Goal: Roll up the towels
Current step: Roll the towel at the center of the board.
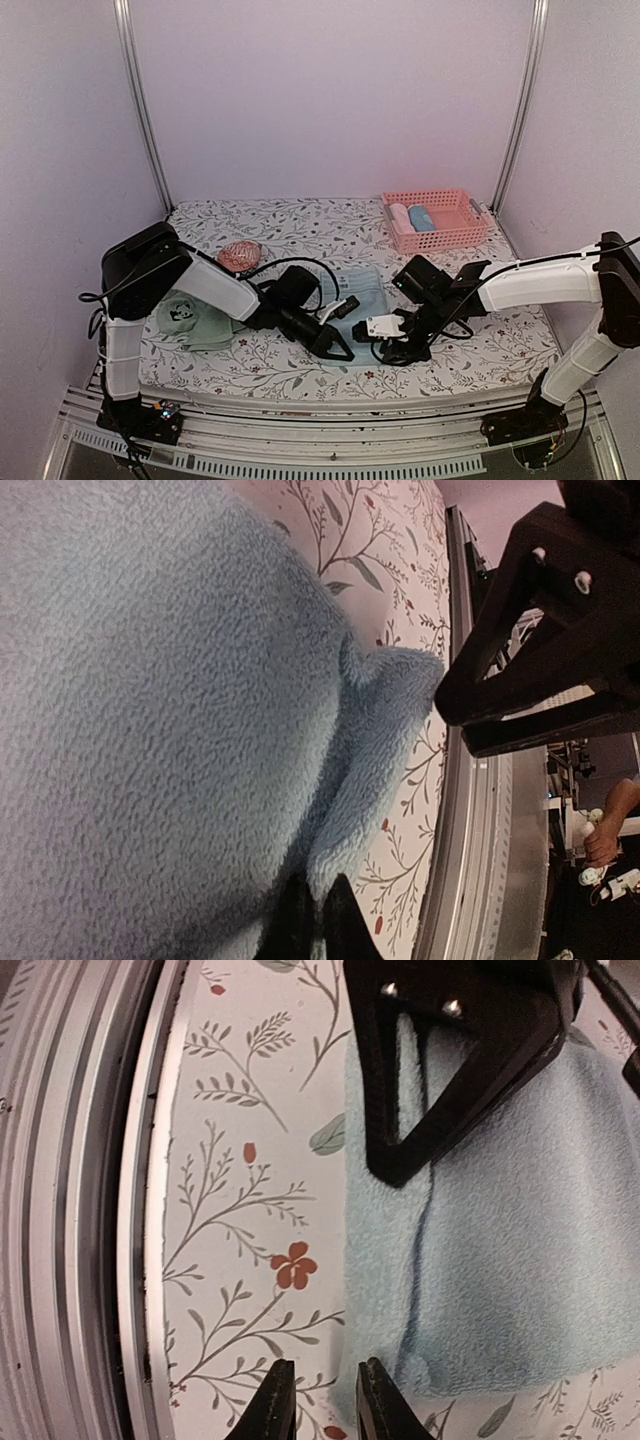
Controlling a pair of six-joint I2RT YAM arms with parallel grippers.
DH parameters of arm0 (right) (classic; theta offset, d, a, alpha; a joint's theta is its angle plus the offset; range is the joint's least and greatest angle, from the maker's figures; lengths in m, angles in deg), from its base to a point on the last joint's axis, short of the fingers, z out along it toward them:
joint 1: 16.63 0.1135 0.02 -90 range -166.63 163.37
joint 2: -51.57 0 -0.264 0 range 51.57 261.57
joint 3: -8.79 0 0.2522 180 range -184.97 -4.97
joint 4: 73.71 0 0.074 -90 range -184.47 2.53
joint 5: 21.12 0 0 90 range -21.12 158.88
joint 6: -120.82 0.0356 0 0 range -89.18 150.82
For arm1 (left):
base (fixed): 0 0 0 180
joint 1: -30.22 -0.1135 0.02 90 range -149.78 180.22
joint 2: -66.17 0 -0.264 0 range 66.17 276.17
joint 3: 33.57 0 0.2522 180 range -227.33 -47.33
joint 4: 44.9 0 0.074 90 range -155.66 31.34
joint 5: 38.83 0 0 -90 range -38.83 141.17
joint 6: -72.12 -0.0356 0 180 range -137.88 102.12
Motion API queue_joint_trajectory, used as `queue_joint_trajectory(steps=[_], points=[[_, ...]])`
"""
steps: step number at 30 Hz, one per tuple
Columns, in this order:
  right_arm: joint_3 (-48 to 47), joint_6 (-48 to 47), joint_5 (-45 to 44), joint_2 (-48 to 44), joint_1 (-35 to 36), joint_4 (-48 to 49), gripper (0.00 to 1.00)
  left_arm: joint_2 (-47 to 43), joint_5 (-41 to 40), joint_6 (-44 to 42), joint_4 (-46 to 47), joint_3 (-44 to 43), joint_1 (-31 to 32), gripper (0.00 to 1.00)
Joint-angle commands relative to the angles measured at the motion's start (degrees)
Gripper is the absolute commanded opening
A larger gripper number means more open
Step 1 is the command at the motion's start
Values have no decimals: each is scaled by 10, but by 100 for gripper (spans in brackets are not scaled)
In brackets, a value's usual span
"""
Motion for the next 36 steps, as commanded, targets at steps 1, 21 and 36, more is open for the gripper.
queue_joint_trajectory(steps=[1, 21, 36], points=[[-3, -12, -83, 15, 27, 80, 23, 30, -42, 15, -46, 9, -8, 0], [-9, -39, -100, -3, 81, 65, 24, 38, -41, 8, -66, 3, -13, 0], [-5, -15, -184, 92, 80, 113, 21, 37, -41, 8, -65, 7, -16, 0]])
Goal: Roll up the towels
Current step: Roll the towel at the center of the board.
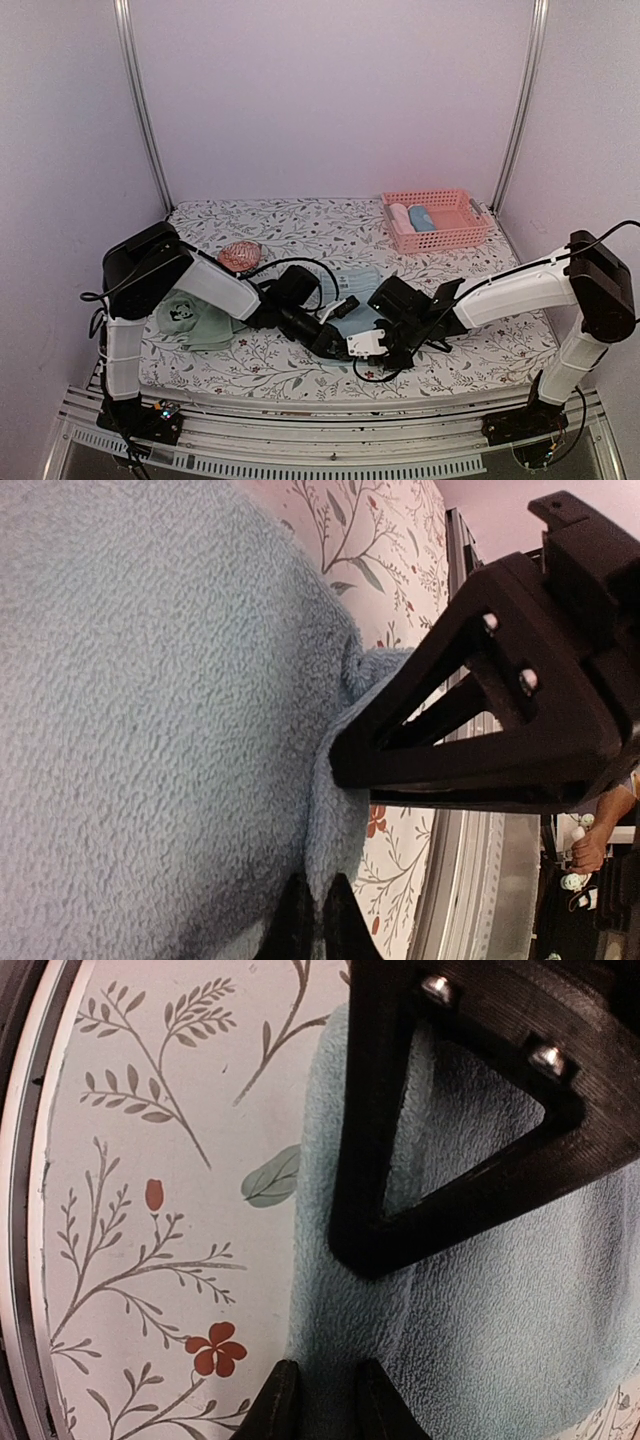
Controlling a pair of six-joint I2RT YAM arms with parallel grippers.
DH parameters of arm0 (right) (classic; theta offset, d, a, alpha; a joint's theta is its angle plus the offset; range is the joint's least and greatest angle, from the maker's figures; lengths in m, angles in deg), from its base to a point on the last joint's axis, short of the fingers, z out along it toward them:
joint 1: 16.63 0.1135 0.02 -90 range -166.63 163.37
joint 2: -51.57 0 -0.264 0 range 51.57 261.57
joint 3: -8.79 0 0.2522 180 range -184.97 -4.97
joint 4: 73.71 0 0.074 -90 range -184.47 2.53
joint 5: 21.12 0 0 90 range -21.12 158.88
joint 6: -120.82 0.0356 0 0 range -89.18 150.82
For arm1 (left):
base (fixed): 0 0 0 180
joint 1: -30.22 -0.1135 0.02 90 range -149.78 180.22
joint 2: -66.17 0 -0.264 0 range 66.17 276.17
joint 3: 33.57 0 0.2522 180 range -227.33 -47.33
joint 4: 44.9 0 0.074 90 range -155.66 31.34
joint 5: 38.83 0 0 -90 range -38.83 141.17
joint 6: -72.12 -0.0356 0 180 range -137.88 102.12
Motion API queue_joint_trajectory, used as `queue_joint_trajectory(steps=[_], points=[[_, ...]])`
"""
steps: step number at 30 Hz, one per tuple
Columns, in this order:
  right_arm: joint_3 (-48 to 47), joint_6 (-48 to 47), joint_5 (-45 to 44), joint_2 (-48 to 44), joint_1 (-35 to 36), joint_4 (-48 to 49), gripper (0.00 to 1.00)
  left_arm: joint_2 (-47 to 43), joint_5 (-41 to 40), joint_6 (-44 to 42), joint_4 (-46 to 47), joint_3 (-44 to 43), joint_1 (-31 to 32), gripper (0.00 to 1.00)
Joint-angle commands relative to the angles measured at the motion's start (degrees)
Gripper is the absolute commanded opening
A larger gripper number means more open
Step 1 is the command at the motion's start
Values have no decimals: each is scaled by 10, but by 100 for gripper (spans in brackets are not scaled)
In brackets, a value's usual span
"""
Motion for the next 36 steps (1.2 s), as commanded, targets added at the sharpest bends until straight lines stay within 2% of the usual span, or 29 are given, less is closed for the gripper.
queue_joint_trajectory(steps=[1, 4, 7, 15, 18, 21, 23, 26, 30, 33, 36], points=[[0, 11, -24, 27, 0, 7, 22, 32, -49, -4, -62, 12, -12, 0], [6, 9, -17, 43, -1, -1, 26, 28, -48, -8, -69, 13, -13, 1], [13, 7, 11, 49, -4, -22, 28, 15, -55, -14, -75, 19, -15, 6], [36, -16, 42, 76, -12, -51, 29, -65, -87, -23, -59, 74, -25, 17], [26, -16, 71, 84, -27, -67, 26, -126, -120, -25, -36, 121, -25, 24], [3, -19, 133, 86, -53, -103, 16, -184, -161, -23, -4, 178, -24, 32], [-15, -26, 183, 89, -73, -130, 12, -225, -192, -27, 27, 219, -15, 35], [-44, -31, 249, 102, -100, -174, 9, -297, -289, -53, 68, 278, 24, 37], [-103, -44, 362, 148, -149, -254, 7, -376, -445, -160, 111, 336, 148, 39], [-149, -62, 412, 188, -186, -303, 6, -381, -532, -246, 131, 335, 212, 40], [-174, -70, 432, 207, -203, -324, 6, -349, -578, -318, 132, 298, 242, 41]])
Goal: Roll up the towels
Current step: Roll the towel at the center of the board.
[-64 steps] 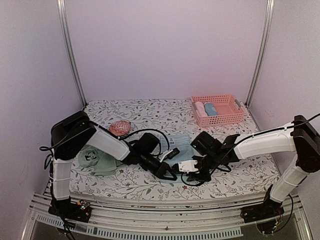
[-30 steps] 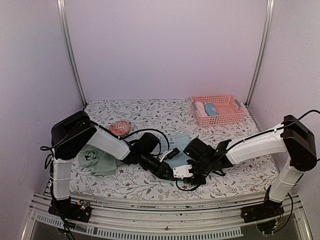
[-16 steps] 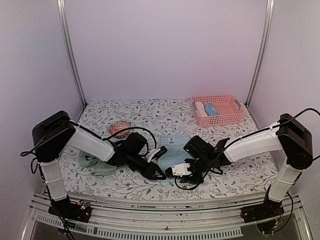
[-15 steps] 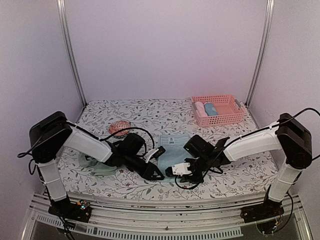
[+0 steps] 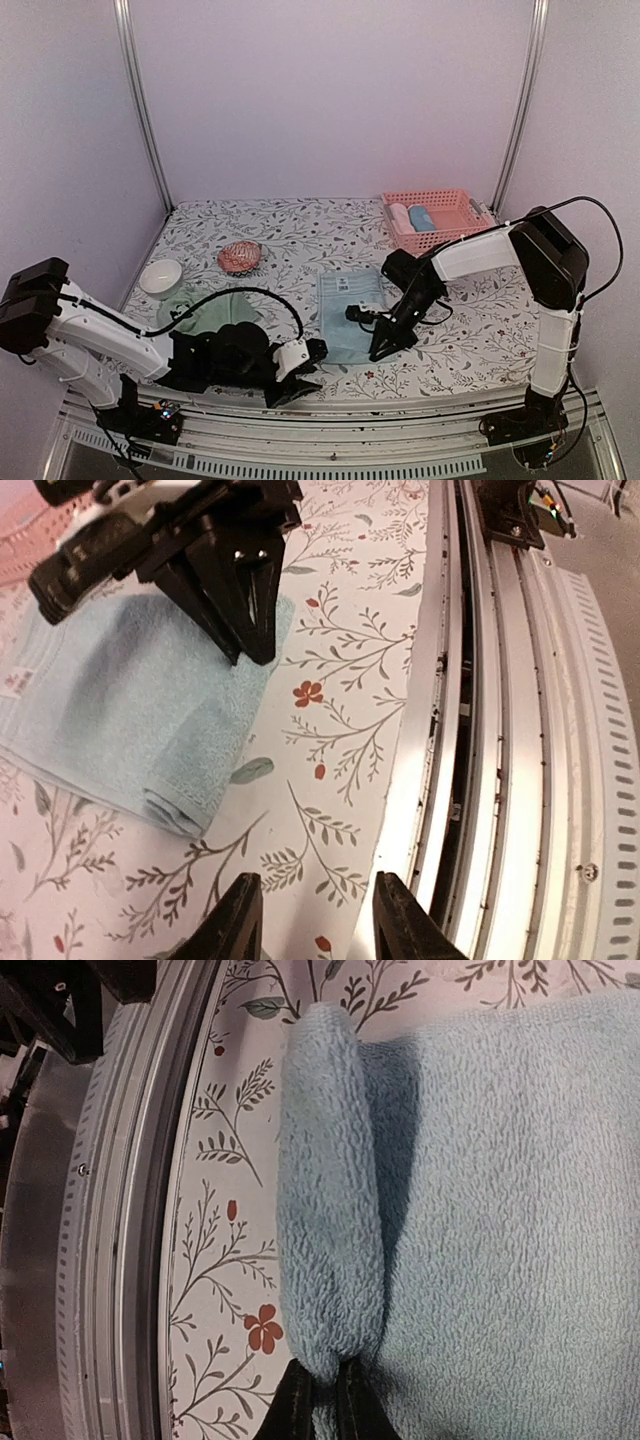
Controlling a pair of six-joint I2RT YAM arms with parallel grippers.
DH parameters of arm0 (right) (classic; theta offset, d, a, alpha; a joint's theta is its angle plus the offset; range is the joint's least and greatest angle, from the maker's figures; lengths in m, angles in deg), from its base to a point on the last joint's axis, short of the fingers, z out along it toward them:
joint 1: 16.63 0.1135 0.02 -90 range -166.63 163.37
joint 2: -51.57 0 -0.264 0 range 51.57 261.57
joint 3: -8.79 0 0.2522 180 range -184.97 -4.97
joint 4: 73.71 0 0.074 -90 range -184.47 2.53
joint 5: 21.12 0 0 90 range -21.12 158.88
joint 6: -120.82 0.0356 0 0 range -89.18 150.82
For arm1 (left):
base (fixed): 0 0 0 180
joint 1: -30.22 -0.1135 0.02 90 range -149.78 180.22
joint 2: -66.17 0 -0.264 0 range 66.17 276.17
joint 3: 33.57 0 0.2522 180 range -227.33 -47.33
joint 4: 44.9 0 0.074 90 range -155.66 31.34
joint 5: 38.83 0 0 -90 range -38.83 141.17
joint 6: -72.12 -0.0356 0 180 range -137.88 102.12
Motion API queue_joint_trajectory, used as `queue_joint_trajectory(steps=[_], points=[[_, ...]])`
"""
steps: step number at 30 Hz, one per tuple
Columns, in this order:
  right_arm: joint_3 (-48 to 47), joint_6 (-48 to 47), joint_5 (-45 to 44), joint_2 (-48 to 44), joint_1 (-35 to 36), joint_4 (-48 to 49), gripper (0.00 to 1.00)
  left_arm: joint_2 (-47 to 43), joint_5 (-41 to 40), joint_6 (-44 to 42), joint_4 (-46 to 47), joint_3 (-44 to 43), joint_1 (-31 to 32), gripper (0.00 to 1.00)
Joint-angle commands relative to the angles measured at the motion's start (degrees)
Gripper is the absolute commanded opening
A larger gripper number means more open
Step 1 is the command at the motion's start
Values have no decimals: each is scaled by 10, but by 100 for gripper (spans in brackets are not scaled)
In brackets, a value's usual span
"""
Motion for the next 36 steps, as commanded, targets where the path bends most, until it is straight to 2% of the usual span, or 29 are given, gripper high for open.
queue_joint_trajectory(steps=[1, 9, 13, 21, 29, 36], points=[[-19, -23, 47, 43, -26, -115, 6, 41, -133, -151, 36, -45, 31, 42], [-24, -23, 52, 51, -26, -108, 6, 186, -122, -287, 45, -153, 32, 41], [-23, -21, 50, 52, -25, -107, 6, 226, -127, -304, 33, -195, 30, 39], [-22, -19, 53, 52, -26, -105, 7, 269, -128, -318, 24, -207, 22, 35], [-26, -21, 59, 58, -26, -109, 7, 287, -155, -301, 0, -219, 11, 23], [-26, -22, 65, 59, -28, -113, 7, 287, -142, -282, -41, -233, 6, 1]])
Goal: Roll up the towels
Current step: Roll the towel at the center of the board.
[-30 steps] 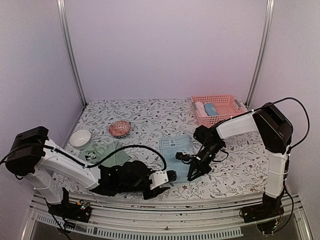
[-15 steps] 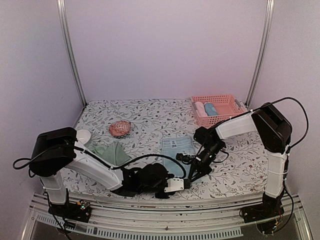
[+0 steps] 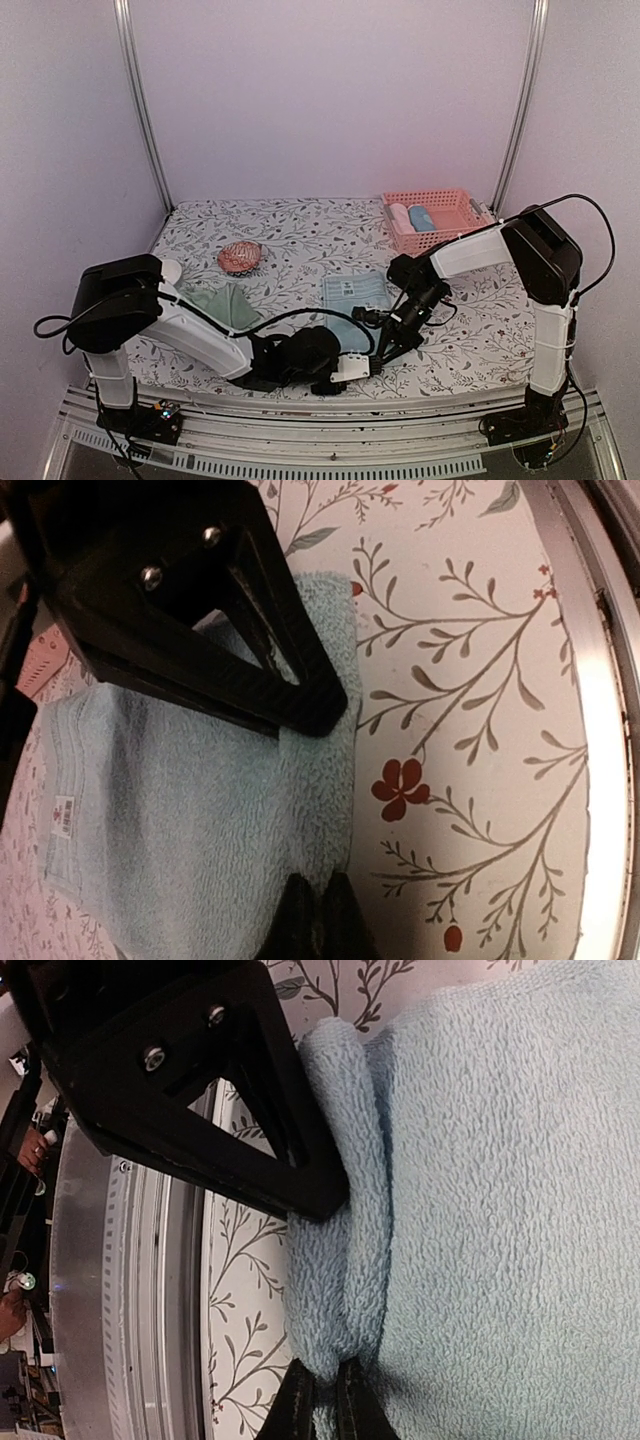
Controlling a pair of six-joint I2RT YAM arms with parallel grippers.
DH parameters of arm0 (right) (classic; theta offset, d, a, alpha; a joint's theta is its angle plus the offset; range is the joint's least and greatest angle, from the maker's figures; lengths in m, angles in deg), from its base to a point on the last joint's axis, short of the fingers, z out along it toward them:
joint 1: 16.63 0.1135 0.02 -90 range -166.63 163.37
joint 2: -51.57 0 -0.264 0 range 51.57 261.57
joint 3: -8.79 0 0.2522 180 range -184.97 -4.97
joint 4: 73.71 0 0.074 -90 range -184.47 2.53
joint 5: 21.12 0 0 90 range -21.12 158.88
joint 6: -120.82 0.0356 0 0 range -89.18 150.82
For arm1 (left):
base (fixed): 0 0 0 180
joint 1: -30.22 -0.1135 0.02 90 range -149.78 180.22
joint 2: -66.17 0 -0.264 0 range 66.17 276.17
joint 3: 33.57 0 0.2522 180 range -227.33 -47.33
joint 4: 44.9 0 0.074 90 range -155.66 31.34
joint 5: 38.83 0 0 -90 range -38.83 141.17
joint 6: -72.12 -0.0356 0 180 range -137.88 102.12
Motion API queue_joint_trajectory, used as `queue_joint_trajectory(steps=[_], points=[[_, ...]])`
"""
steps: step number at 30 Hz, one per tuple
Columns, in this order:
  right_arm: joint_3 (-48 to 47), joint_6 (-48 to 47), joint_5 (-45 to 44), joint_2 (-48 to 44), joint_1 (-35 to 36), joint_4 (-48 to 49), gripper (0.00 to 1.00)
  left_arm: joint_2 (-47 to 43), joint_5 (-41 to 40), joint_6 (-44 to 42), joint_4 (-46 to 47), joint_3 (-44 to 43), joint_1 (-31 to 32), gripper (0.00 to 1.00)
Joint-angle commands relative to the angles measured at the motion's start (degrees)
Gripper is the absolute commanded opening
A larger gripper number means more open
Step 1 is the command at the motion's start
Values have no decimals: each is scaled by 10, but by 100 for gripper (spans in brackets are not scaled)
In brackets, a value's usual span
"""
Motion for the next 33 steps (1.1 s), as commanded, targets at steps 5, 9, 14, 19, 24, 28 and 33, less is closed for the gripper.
queue_joint_trajectory(steps=[5, 9, 14, 19, 24, 28, 33], points=[[-2, -24, 28, 22, -7, -55, 7, -19, 96, 74, -153, -50, -26, 0], [-2, -44, 56, 24, -12, -91, 7, -37, 243, 147, -236, -82, -67, 0], [-23, -52, 81, 37, -18, -122, 7, -18, 380, 202, -264, -98, -108, 0], [-33, -42, 94, 51, -33, -132, 9, 22, 480, 241, -271, -126, -146, 0], [-30, -48, 96, 16, -73, -132, 29, 61, 538, 261, -294, -154, -168, 0], [-30, -57, 101, -47, -115, -143, 41, 84, 569, 281, -315, -179, -178, 0], [35, -26, 58, -160, -125, -64, 37, 98, 611, 315, -335, -204, -193, 0]])
